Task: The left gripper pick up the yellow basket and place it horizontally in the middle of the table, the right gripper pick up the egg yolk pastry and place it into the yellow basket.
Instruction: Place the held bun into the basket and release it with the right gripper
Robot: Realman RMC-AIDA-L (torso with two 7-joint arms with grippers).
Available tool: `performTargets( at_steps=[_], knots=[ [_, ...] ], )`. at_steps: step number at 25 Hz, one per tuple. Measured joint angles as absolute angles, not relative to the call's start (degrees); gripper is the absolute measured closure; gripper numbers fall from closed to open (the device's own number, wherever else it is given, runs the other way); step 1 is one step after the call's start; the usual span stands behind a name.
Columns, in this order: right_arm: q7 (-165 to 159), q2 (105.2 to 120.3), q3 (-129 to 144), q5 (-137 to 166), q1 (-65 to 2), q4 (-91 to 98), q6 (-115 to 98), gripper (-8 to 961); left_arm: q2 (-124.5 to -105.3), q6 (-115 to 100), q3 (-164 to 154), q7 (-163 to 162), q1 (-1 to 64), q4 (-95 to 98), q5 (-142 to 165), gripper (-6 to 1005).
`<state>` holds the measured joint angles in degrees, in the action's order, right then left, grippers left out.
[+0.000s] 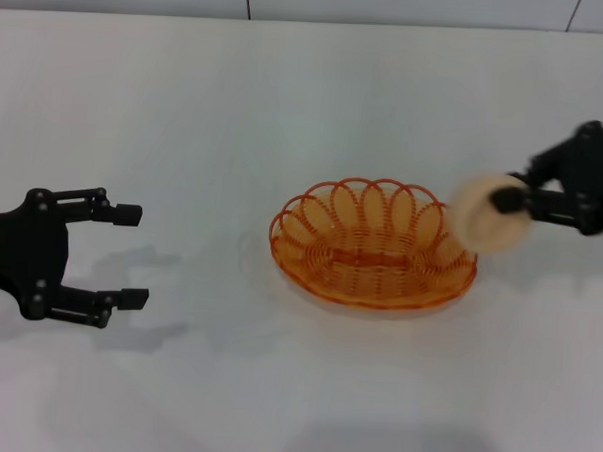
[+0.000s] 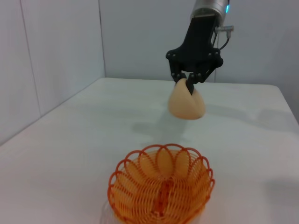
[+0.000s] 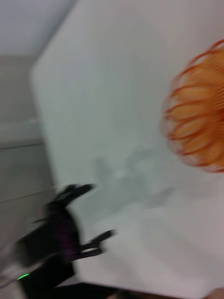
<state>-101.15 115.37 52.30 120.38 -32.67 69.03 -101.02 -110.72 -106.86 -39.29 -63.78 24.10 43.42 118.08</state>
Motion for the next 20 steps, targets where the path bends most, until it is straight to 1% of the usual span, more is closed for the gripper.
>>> performTargets(
  at_steps=[8, 12, 20],
  knots=[
    [-99.4, 115.64, 65.2, 109.6, -32.2, 61.6, -86.2, 856, -110.74, -106.7, -39.3, -63.8, 24.5, 43.4, 117.5, 113],
    [-98.0, 115.86, 70.6, 107.4, -32.3, 59.8, -82.0, 857, -110.75, -106.3, -39.3, -63.8, 24.7, 43.4, 117.5, 113],
    [-96.5, 115.83, 75.4, 106.2, -31.9, 57.6, -75.1, 850, -110.81, -105.9, -39.3, -63.9, 24.8, 43.4, 117.7, 113]
  ],
)
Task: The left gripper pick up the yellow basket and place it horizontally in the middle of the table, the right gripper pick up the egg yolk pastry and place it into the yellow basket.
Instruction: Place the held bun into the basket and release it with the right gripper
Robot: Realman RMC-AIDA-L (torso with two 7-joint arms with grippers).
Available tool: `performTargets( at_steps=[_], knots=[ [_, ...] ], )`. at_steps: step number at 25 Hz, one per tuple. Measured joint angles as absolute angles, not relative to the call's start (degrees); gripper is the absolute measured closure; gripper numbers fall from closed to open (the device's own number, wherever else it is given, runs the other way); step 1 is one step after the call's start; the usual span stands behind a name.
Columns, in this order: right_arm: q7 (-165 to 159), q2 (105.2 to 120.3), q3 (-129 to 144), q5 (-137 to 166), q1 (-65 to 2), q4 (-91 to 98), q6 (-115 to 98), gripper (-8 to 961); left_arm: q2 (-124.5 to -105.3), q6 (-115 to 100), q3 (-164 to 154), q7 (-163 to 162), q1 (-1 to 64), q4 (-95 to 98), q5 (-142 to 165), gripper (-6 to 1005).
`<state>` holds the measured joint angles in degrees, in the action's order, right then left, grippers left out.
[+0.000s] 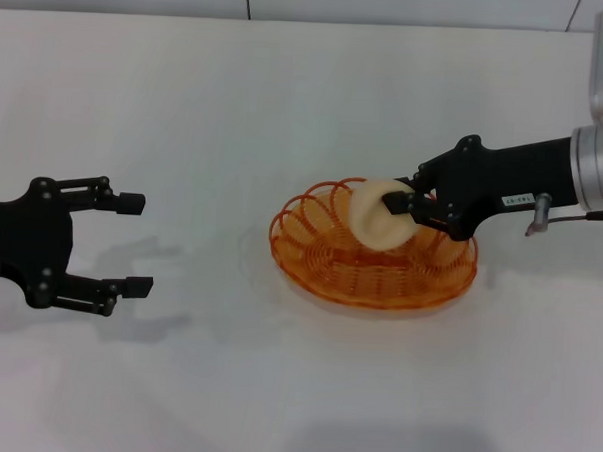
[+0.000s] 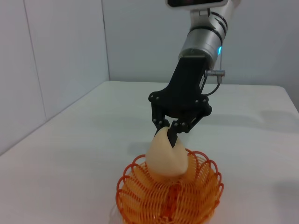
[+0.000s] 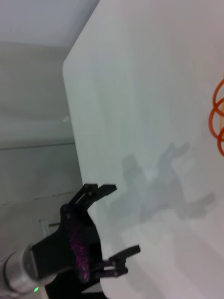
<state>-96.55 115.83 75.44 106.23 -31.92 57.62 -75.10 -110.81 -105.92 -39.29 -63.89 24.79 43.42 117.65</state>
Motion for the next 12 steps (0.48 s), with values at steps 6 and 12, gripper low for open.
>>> performTargets(
  at_steps=[6, 12],
  knots=[
    [-95.5, 115.84, 75.6, 104.7, -31.4, 56.3, -74.2, 824, -110.83, -105.8, -39.3, -64.0, 24.8, 43.4, 117.7, 113],
    [-94.8, 115.85, 75.7, 104.6, -31.3, 55.7, -74.5, 713, -110.83, -105.8, -39.3, -63.9, 24.8, 43.4, 117.7, 113]
  ],
)
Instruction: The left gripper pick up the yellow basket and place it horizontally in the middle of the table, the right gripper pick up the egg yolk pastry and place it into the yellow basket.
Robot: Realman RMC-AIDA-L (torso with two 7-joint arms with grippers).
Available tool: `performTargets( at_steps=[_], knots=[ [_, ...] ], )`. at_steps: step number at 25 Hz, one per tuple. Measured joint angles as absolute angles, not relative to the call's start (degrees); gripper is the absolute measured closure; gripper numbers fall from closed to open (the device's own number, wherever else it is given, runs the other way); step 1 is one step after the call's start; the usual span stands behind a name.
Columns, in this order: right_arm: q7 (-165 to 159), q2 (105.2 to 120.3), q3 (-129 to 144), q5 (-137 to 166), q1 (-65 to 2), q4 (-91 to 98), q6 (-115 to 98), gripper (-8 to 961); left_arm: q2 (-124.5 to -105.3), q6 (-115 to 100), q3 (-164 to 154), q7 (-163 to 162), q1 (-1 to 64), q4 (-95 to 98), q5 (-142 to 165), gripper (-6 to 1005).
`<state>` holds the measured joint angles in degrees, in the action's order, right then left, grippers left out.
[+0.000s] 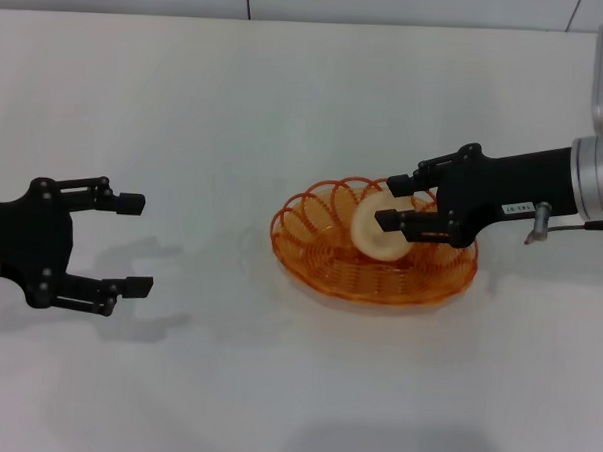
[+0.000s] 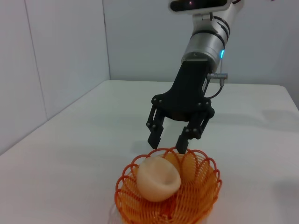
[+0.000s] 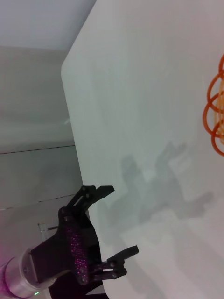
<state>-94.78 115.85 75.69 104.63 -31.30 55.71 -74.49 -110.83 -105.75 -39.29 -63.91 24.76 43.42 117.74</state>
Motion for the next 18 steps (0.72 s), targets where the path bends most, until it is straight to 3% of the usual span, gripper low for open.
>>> performTargets(
  at_steps=[4, 10, 12, 18],
  knots=[
    [-94.1, 115.67, 75.6, 104.5, -30.8, 55.8, -75.3, 638, -110.83, -105.7, -39.3, -63.9, 24.6, 43.4, 117.6, 113],
    [-88.8, 115.27, 73.0, 103.1, -27.4, 56.3, -78.6, 433, -110.83, -105.6, -39.2, -64.2, 24.5, 43.5, 117.4, 113],
    [-86.5, 115.26, 71.0, 103.1, -26.1, 56.0, -80.0, 203, -110.83, -105.6, -38.8, -64.5, 24.6, 43.5, 117.4, 113],
    [-77.9, 115.11, 63.8, 103.1, -23.6, 52.3, -85.1, 80, -110.83, -105.9, -37.2, -64.6, 24.7, 43.5, 117.4, 113]
  ],
)
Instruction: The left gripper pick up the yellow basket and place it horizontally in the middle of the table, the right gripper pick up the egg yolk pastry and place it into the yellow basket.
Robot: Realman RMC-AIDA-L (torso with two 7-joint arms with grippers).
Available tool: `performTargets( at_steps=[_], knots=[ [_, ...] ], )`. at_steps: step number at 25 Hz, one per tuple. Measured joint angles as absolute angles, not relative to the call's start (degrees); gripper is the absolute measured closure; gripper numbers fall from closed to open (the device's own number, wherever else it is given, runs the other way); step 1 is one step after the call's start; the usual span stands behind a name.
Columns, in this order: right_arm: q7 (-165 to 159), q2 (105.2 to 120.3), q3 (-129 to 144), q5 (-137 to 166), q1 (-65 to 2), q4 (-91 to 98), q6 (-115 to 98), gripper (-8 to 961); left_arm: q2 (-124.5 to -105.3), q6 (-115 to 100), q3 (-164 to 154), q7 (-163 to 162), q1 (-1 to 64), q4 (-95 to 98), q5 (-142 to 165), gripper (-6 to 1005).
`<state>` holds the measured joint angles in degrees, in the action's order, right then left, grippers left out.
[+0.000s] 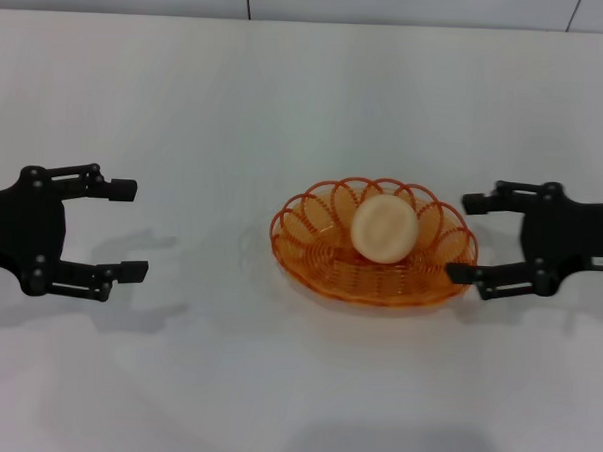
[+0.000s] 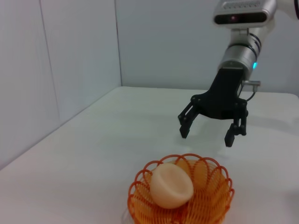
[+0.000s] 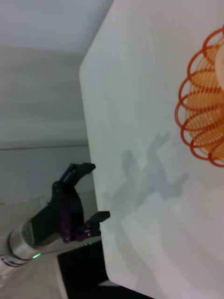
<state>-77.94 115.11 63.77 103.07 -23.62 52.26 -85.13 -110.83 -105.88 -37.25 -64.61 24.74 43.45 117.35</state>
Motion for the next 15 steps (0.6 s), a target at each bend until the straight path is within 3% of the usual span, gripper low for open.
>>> performTargets(
  at_steps=[15],
  knots=[
    [-69.4, 112.31, 55.8, 103.7, -22.2, 46.3, -94.7, 80, -110.73, -106.3, -37.5, -67.9, 26.3, 43.4, 118.3, 113]
  ],
)
